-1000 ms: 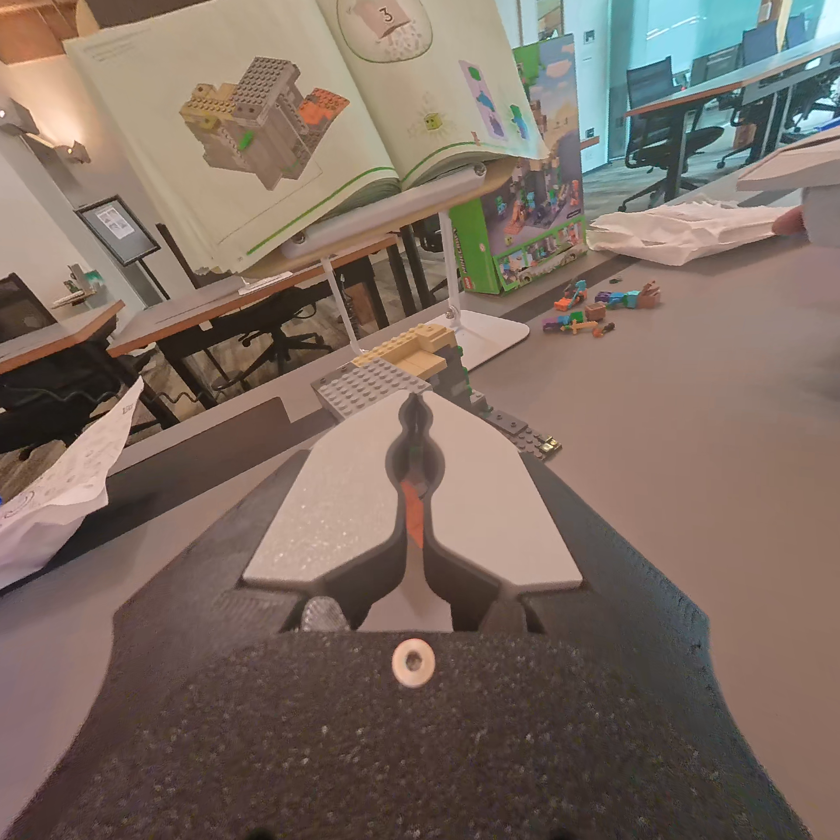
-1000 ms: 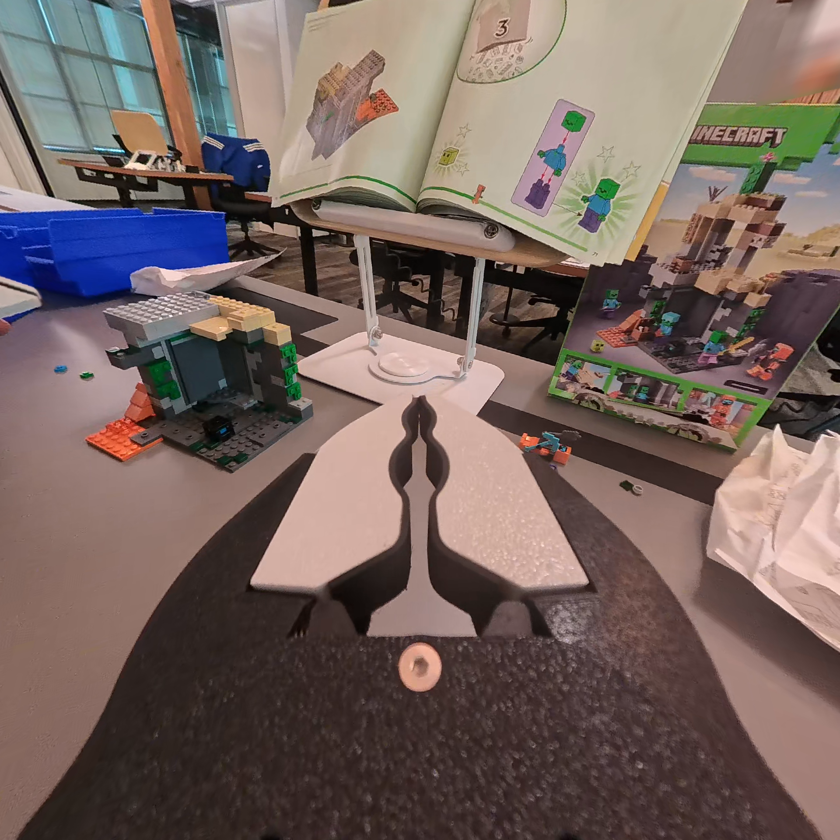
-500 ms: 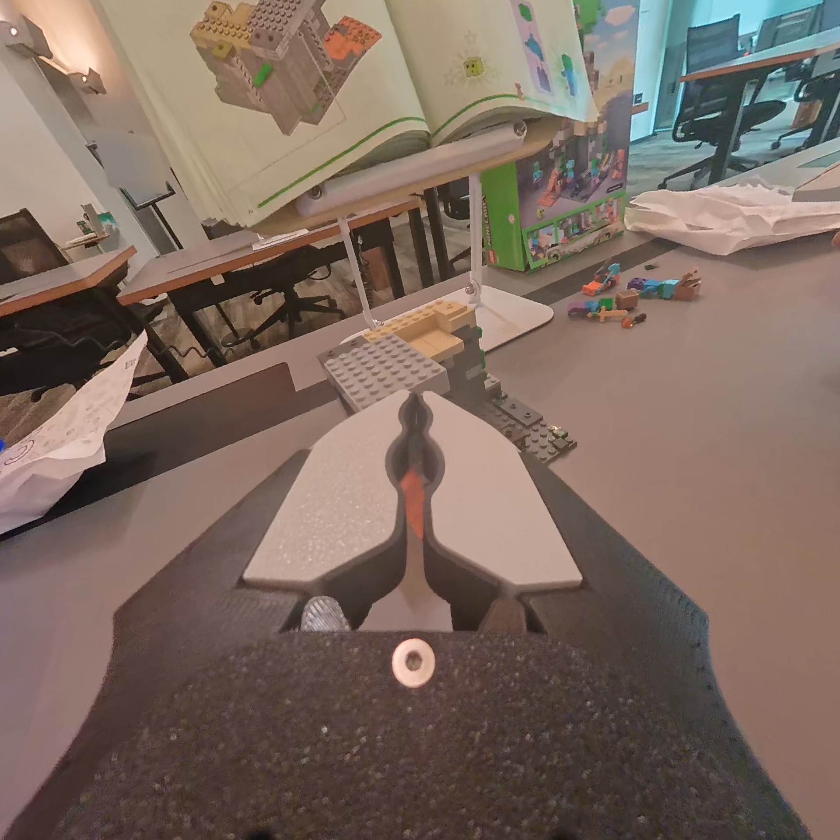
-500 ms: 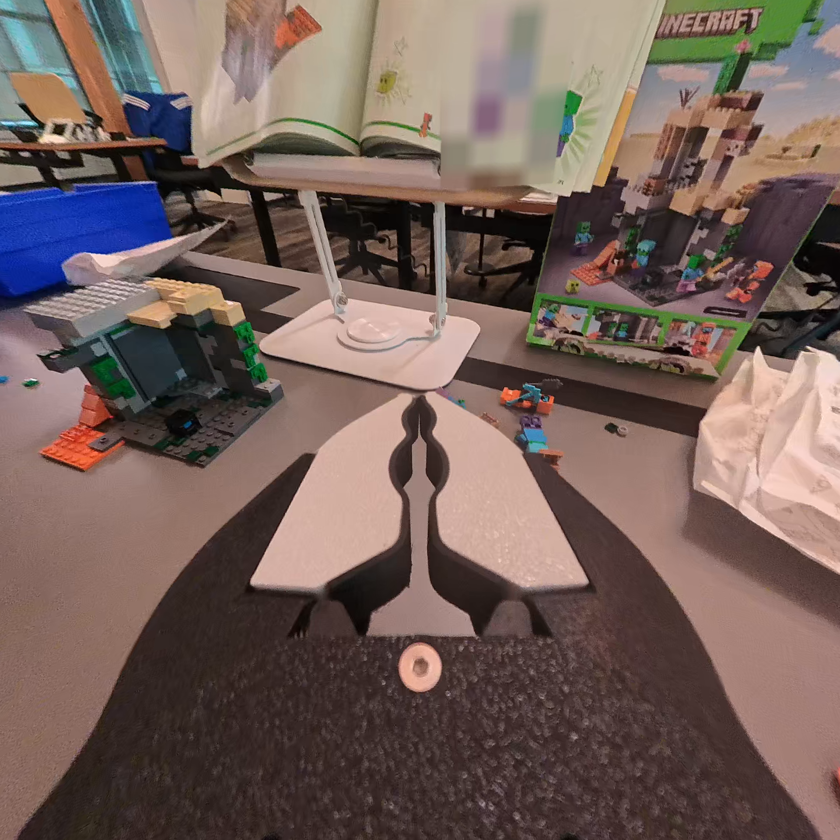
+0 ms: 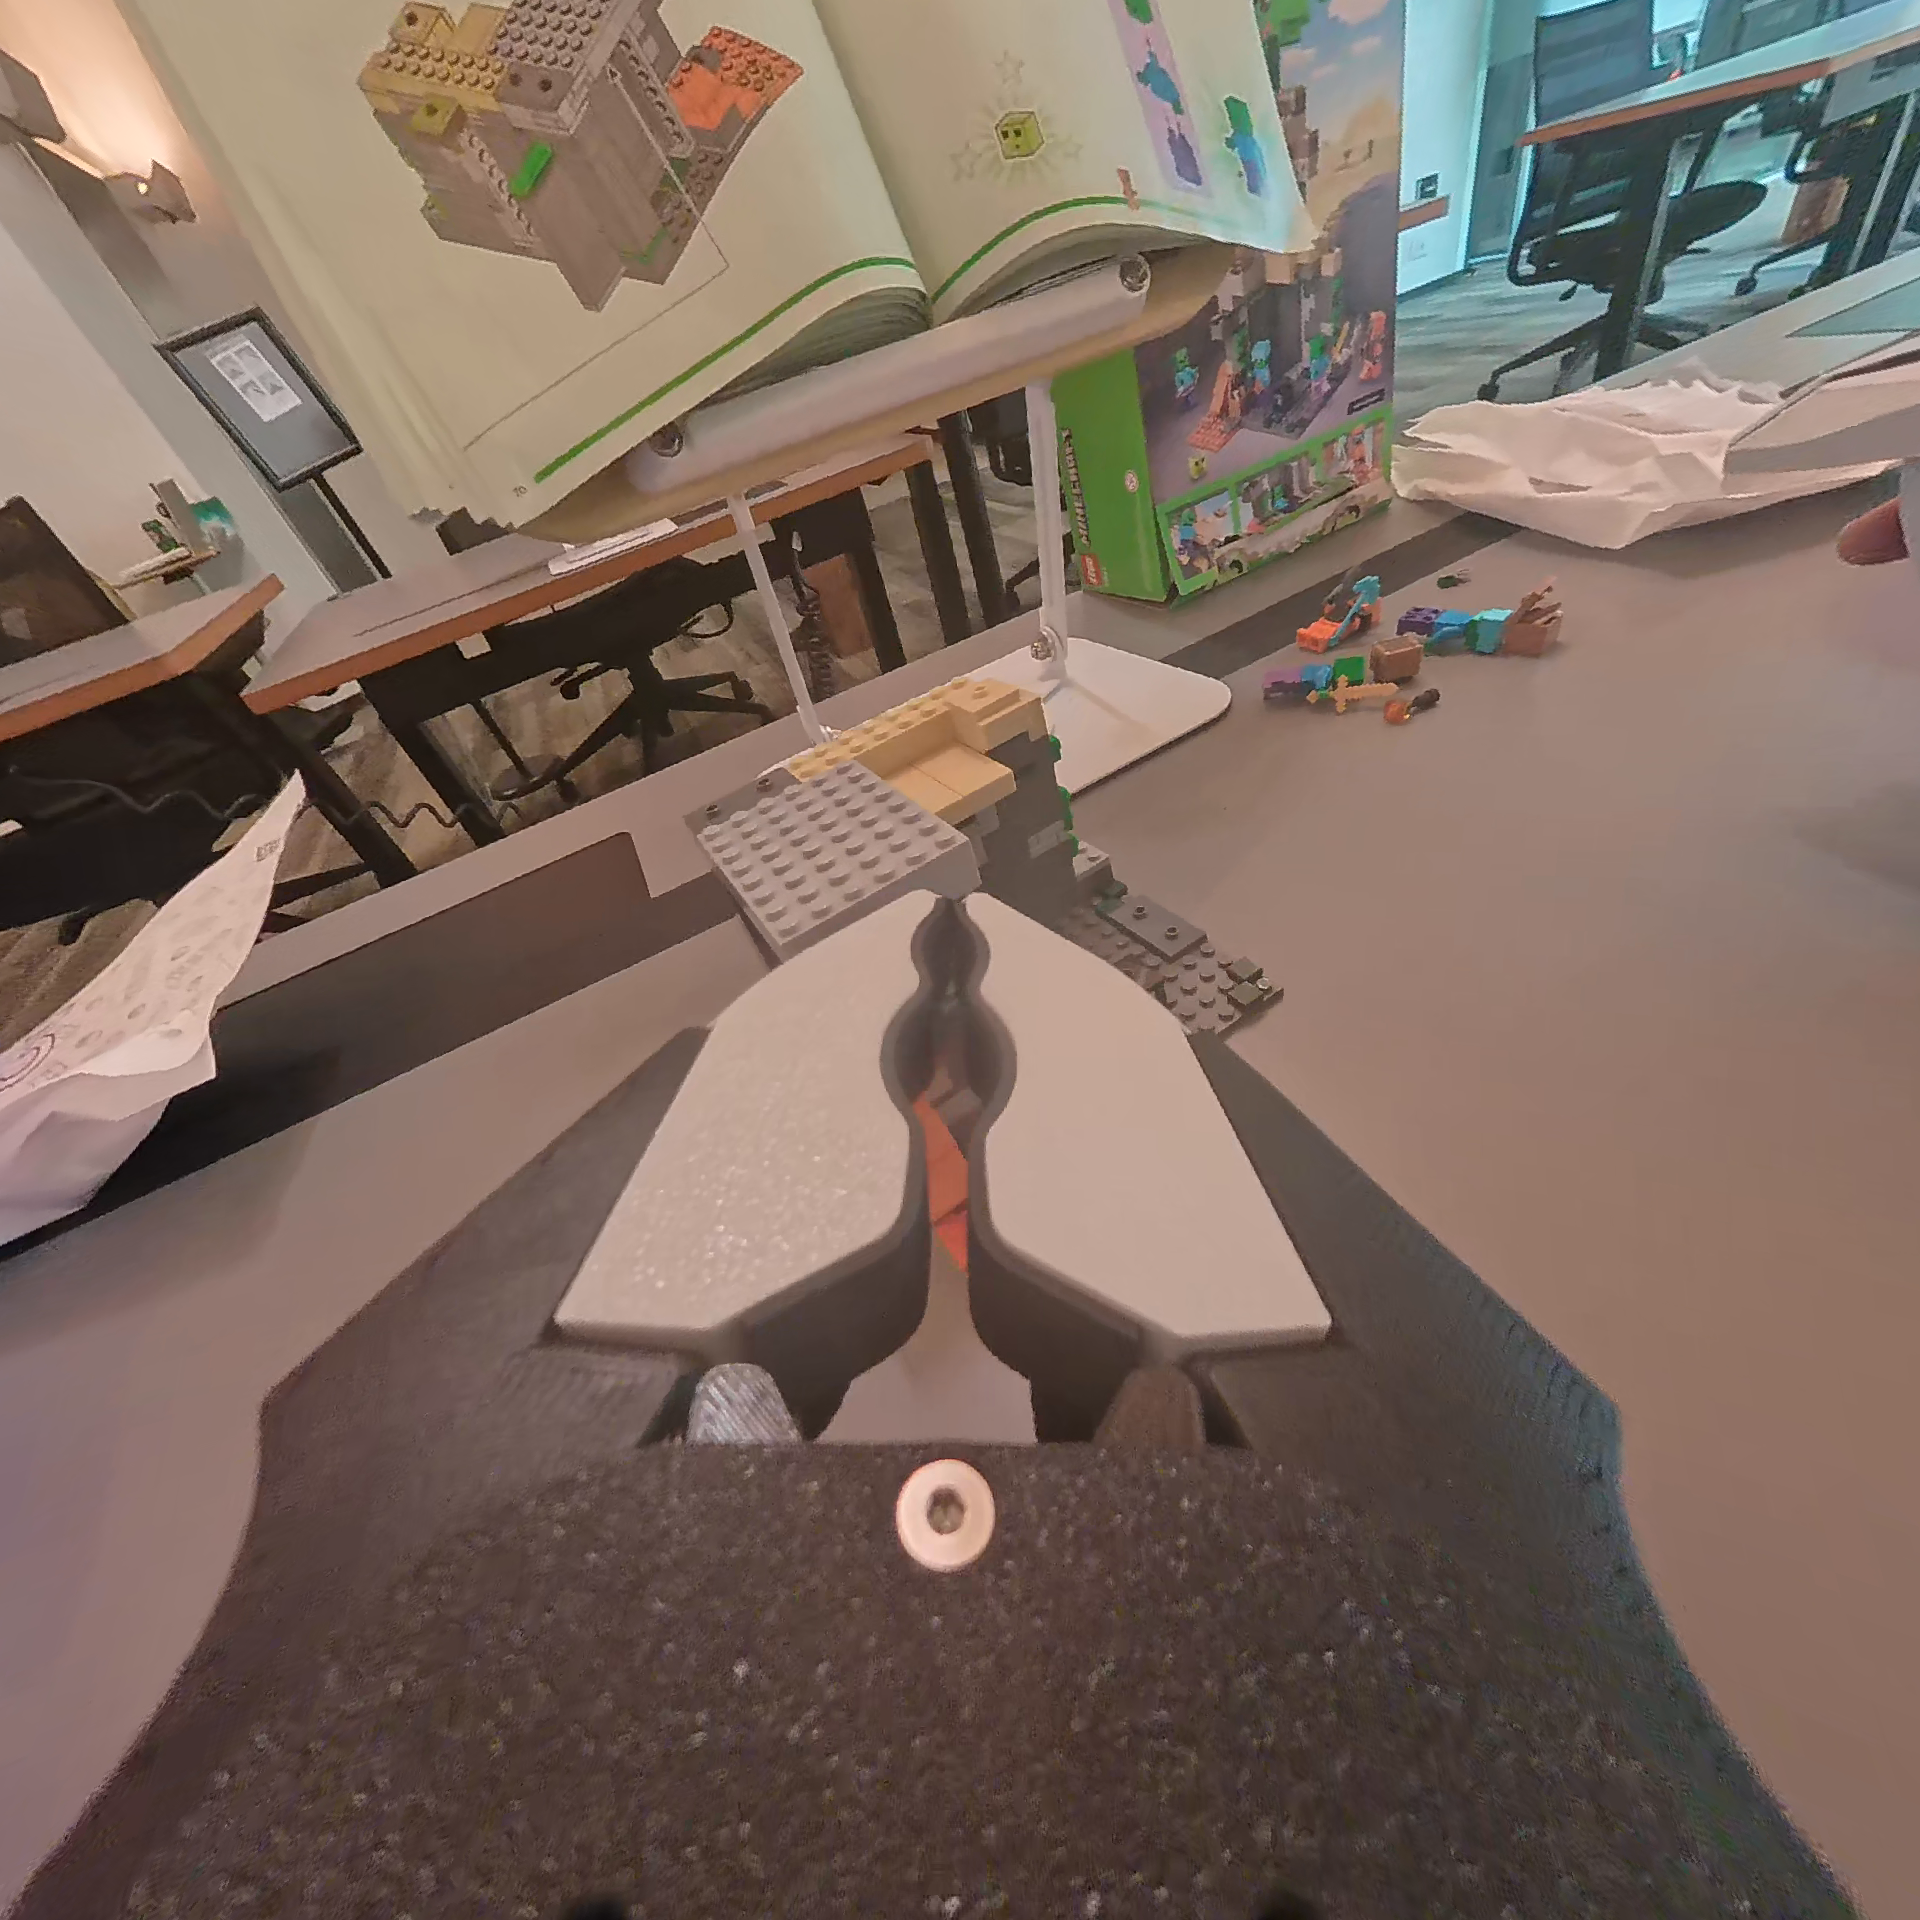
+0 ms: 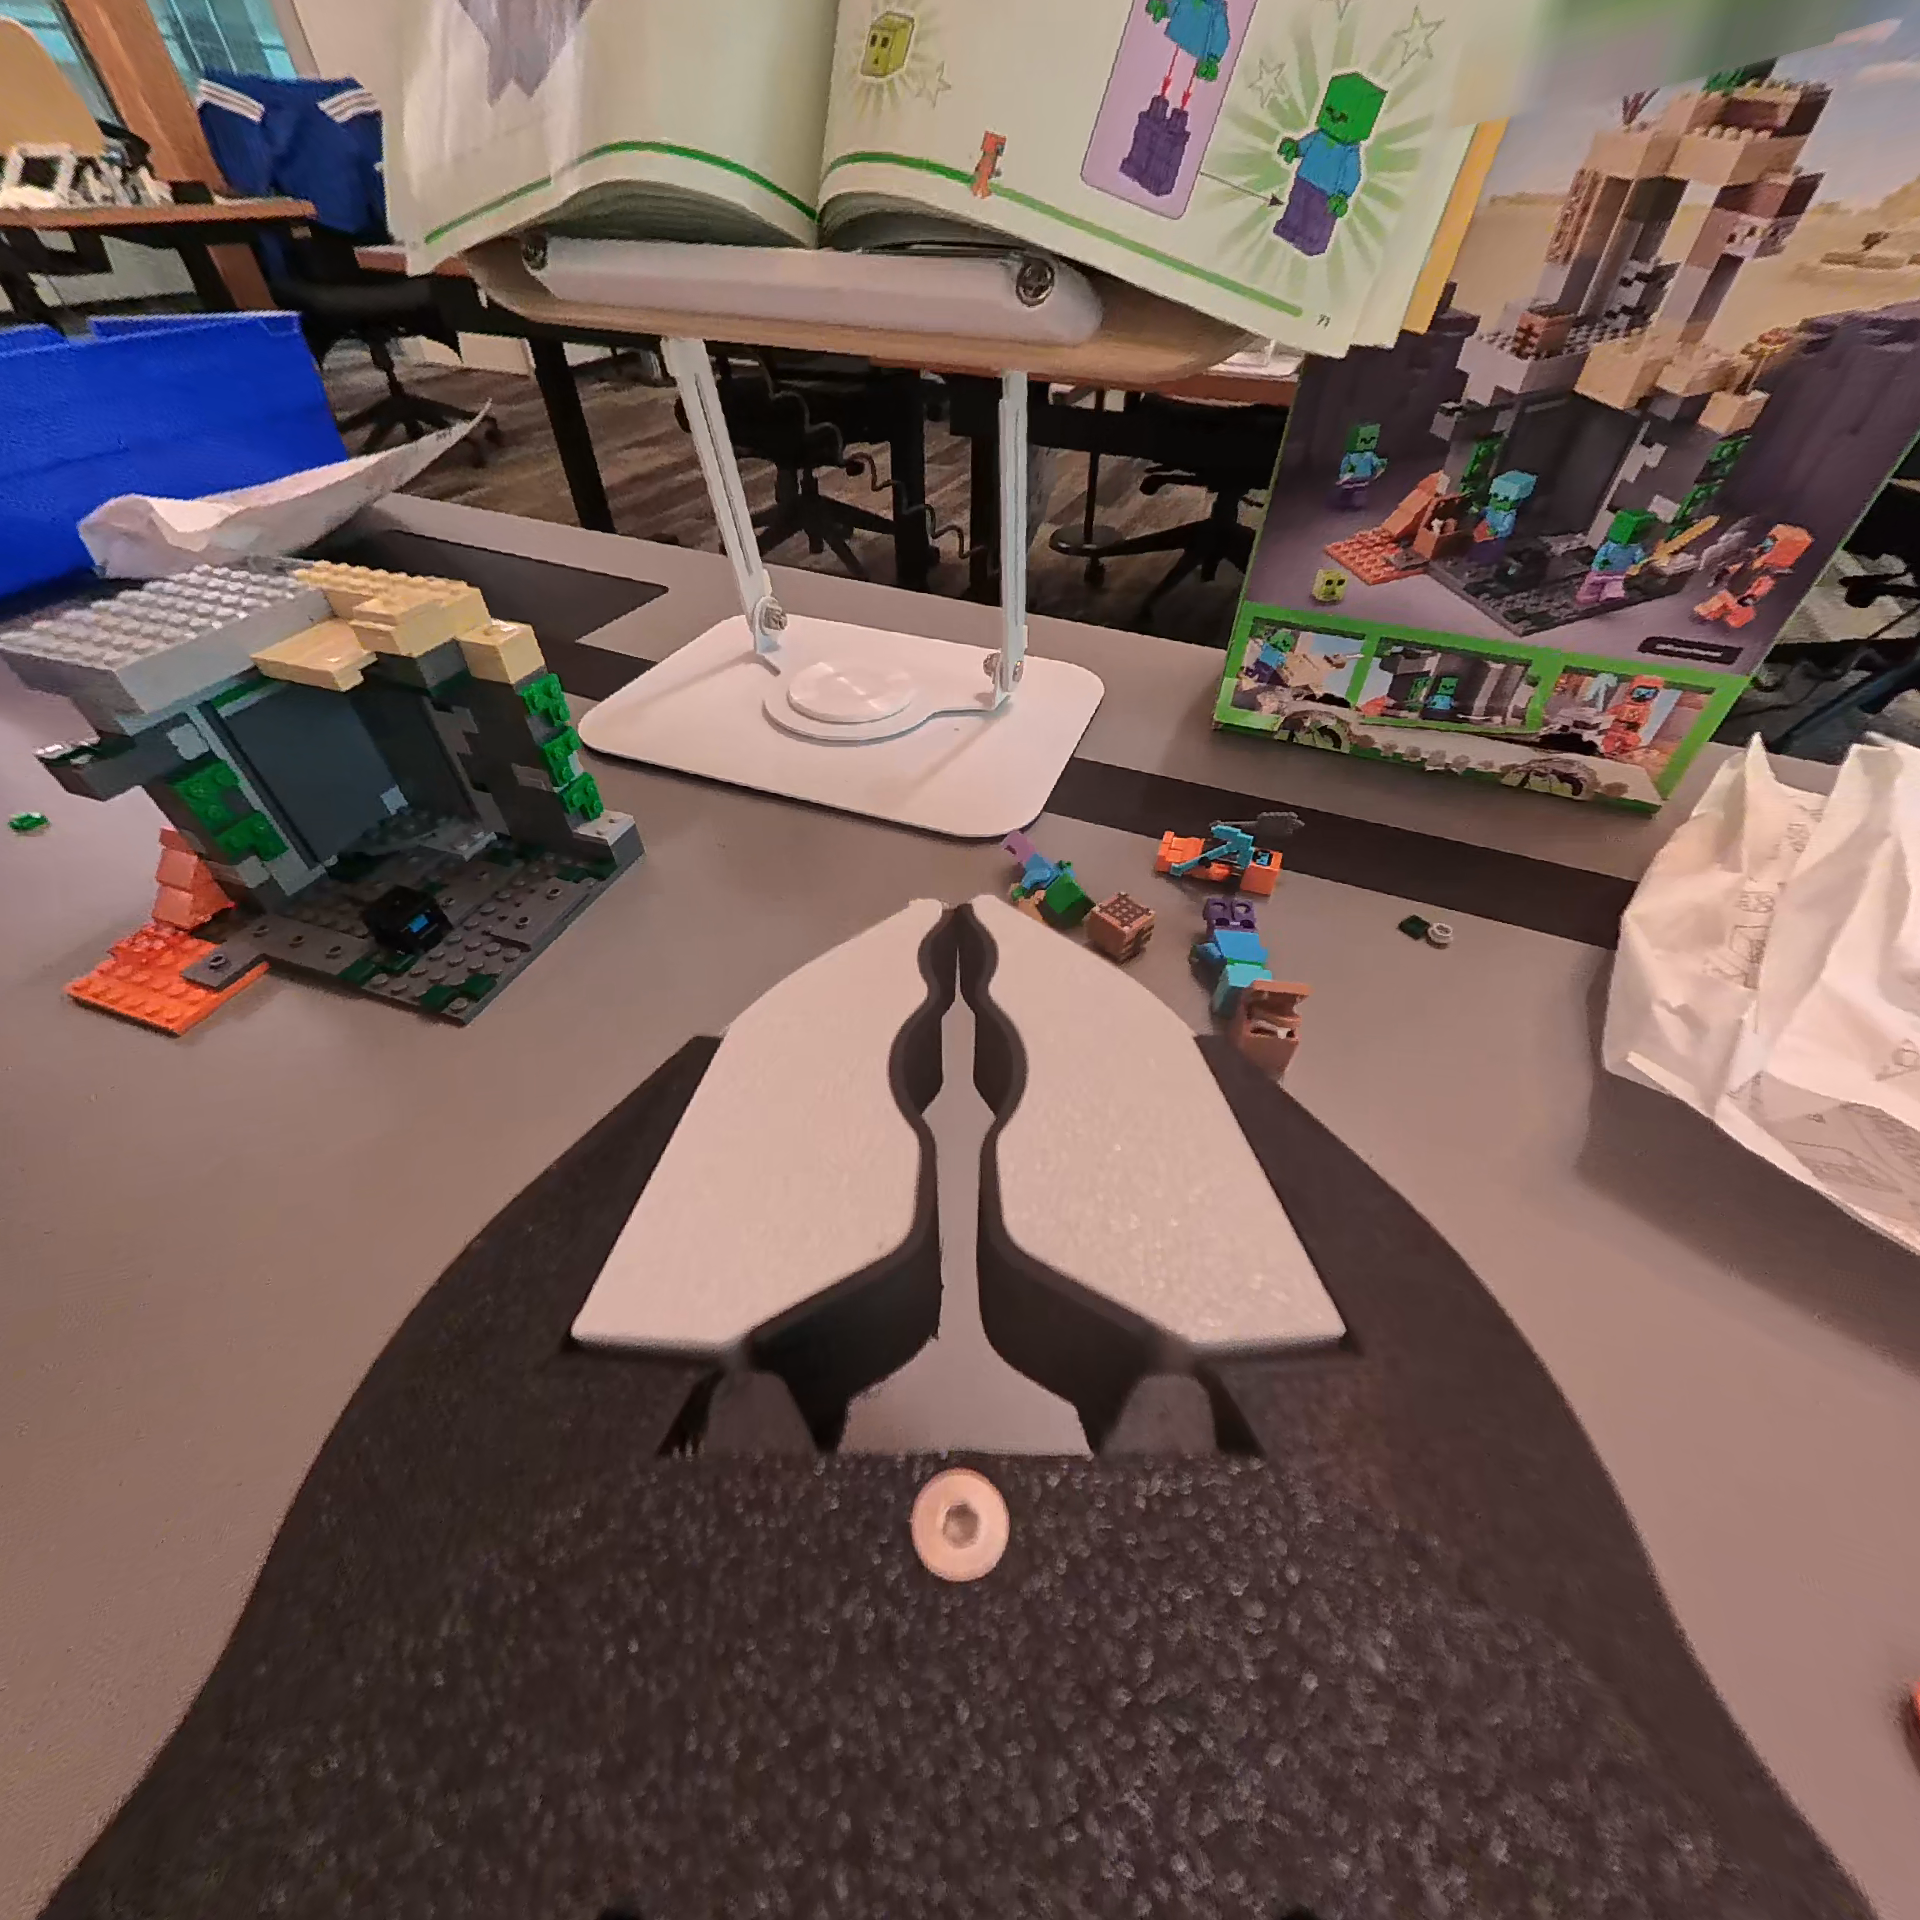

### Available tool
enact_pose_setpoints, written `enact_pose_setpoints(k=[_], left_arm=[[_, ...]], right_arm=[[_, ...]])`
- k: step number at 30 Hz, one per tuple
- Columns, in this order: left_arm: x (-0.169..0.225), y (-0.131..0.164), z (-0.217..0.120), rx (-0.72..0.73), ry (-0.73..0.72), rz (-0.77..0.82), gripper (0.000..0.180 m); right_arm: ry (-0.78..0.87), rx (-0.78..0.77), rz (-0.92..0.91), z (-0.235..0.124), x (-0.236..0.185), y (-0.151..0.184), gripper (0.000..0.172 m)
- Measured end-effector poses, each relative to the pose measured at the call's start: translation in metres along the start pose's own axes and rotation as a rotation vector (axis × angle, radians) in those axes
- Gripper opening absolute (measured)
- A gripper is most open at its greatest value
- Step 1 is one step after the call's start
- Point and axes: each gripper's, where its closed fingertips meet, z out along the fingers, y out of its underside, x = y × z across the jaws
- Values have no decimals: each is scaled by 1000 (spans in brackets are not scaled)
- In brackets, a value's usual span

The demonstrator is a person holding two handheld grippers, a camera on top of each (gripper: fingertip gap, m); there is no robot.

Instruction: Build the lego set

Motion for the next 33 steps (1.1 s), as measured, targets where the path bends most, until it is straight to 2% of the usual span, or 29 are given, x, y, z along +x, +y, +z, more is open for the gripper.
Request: enact_pose_setpoints(k=[12, 14, 18, 26, 29, 33], left_arm=[[2, -4, -5, 22, -3, 27, 0], [1, -3, -4, 15, -6, 27, 0], [0, -4, -6, 20, -10, 29, 0], [0, -2, -5, 24, -7, 45, 0], [0, -3, -6, 24, -8, 40, 0], [0, -6, -7, 35, -6, 31, 0]], right_arm=[[12, -11, -57, 9, -7, -4, 0], [15, 21, -73, 13, -7, -22, 0], [35, 102, -109, 28, -1, -80, 0], [72, 209, -211, 86, -1, -200, 0], [85, 204, -230, 106, -6, -219, 0], [123, 181, -258, 125, -9, -227, 0]])
